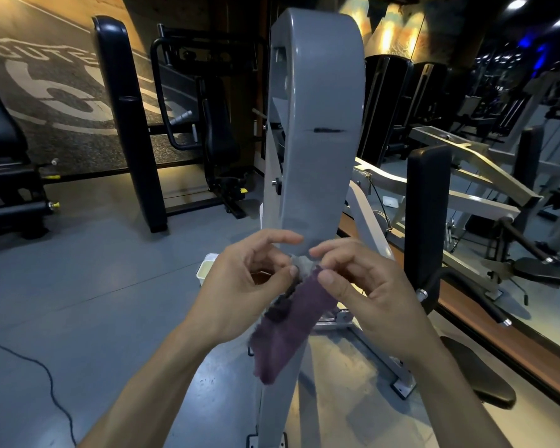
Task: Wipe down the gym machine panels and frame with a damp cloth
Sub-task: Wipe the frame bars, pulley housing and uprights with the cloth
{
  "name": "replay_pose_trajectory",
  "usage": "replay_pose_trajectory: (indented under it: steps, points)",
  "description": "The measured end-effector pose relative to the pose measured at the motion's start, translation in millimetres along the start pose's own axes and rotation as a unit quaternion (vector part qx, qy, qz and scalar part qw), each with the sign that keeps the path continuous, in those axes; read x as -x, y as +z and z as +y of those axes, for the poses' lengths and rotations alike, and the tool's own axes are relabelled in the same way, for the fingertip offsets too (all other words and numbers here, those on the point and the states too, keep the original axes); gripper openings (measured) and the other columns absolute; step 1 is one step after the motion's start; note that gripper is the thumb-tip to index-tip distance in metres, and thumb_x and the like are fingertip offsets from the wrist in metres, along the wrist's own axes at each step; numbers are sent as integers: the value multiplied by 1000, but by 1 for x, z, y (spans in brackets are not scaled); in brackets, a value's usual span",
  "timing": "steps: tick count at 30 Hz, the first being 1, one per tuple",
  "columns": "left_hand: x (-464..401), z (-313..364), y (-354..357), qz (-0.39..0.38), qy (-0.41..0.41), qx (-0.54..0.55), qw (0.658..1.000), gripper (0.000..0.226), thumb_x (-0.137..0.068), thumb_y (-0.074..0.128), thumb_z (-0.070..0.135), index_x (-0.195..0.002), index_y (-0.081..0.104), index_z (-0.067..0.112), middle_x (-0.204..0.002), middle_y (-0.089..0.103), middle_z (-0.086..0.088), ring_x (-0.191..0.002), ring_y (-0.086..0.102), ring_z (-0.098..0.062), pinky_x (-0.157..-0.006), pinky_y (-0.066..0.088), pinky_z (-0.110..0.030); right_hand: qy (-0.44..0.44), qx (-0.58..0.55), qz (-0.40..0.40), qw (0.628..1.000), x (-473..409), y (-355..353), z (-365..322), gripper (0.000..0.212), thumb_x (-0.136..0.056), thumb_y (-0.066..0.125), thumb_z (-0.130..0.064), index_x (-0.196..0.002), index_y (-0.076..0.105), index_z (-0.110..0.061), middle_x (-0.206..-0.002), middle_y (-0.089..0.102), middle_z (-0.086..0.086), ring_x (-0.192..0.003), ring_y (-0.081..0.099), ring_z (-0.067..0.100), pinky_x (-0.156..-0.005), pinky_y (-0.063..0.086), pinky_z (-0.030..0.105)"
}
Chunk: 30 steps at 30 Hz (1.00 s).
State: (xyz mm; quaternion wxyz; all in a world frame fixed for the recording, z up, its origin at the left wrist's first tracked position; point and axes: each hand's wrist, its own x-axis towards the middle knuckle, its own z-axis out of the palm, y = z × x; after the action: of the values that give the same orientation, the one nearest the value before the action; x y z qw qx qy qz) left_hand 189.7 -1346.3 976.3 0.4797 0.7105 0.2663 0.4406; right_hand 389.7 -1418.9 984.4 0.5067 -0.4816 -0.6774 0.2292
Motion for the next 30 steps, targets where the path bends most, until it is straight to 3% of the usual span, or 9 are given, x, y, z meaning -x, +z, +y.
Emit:
replay_pose_trajectory:
  steps: [3, 5, 8, 12, 16, 20, 23, 26, 30]
  points:
    - [-1, 3, -3, -12, 33, -59, 998, 43, -93, 71, -2, -123, 68, 29, -90, 70, 0, -84, 72, -21, -83, 58, -36, 12, 7, -41, 999, -4, -3, -3, 8, -95, 66, -28, -95, 71, -20, -130, 63, -6, -116, 64, 23, -94, 53, 40]
    - [-1, 6, -4, -31, 49, -69, 996, 46, -92, 70, -4, -125, 67, 28, -91, 71, 3, -84, 71, -23, -82, 57, -32, 37, -2, -51, 998, -8, -1, -6, 6, -95, 67, -25, -94, 71, -22, -129, 64, -9, -119, 63, 19, -97, 51, 38]
    - [-1, 10, -4, -46, 58, -57, 996, 45, -94, 68, -6, -127, 66, 24, -91, 71, 3, -82, 69, -21, -80, 55, -28, 60, -34, -38, 997, -12, 5, -13, 7, -96, 66, -24, -92, 70, -20, -115, 71, -6, -108, 68, 12, -94, 55, 31]
    - [-1, 9, -6, -43, 57, -47, 996, 44, -94, 71, -2, -129, 66, 24, -92, 71, 3, -84, 69, -22, -81, 55, -28, 57, -52, -37, 996, -14, 10, -20, 10, -95, 64, -30, -90, 68, -22, -88, 69, -1, -85, 64, 17, -78, 51, 25]
    - [1, 11, -4, -30, 57, -7, 998, 41, -92, 74, 1, -127, 66, 22, -92, 72, -4, -86, 71, -24, -81, 56, -28, 47, -36, -6, 998, -16, 14, -21, 10, -99, 65, -25, -91, 65, -18, -85, 66, 3, -84, 62, 28, -76, 51, 32]
    - [0, 11, -3, -18, 65, 36, 997, 41, -91, 74, -3, -125, 67, 18, -94, 67, -16, -82, 69, -18, -74, 53, -21, 36, -9, 14, 999, -20, 16, -24, 8, -98, 68, -25, -92, 65, -20, -87, 69, 7, -87, 66, 34, -83, 54, 55]
    - [-2, 12, -3, -20, 66, 62, 996, 41, -90, 73, -8, -125, 66, 13, -90, 64, -8, -78, 64, -14, -69, 51, -18, 27, -13, 5, 1000, -24, 14, -26, 7, -97, 69, -21, -95, 64, -16, -90, 71, 6, -89, 69, 28, -86, 56, 51]
    - [-5, 11, -6, -26, 76, 64, 995, 41, -90, 73, -7, -126, 65, 12, -90, 64, 0, -79, 63, -16, -76, 55, -25, 15, -15, -13, 1000, -27, 13, -27, 7, -97, 67, -18, -97, 62, -12, -92, 72, 5, -89, 71, 23, -86, 59, 43]
    - [-6, 9, -3, -19, 80, 82, 993, 36, -95, 69, -2, -128, 64, 12, -91, 62, 2, -81, 62, -13, -77, 53, -22, -48, 14, 11, 999, -31, 13, -32, 11, -96, 69, -17, -95, 63, -9, -85, 70, 8, -81, 71, 28, -76, 56, 52]
